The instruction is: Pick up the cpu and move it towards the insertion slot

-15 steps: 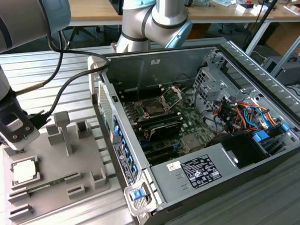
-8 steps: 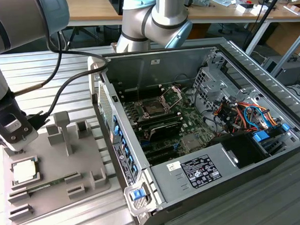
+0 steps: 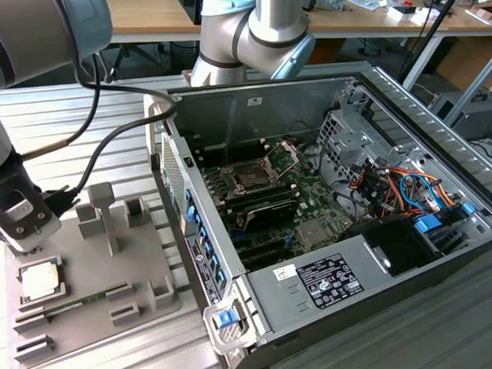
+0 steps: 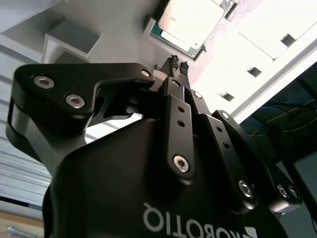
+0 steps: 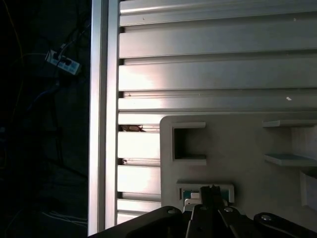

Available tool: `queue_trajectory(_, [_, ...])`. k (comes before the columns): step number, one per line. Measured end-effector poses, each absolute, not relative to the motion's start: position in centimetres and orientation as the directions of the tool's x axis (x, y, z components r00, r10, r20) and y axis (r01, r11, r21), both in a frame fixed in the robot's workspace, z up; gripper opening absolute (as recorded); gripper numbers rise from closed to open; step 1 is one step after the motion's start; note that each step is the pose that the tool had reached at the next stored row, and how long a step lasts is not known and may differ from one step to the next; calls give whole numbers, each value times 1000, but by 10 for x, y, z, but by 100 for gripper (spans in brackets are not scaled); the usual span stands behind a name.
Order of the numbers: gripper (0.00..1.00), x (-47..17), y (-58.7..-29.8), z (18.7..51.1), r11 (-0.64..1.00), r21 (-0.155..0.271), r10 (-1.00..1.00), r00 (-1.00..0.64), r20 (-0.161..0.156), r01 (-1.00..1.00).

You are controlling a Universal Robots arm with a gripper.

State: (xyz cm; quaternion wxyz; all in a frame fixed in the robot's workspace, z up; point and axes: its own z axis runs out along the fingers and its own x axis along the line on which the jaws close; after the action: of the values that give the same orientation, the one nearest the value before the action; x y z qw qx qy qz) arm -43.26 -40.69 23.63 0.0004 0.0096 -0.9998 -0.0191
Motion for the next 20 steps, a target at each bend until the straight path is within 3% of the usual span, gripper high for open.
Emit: queue_trajectory(20, [11, -433, -411, 228, 999, 38, -19, -1000, 1, -19])
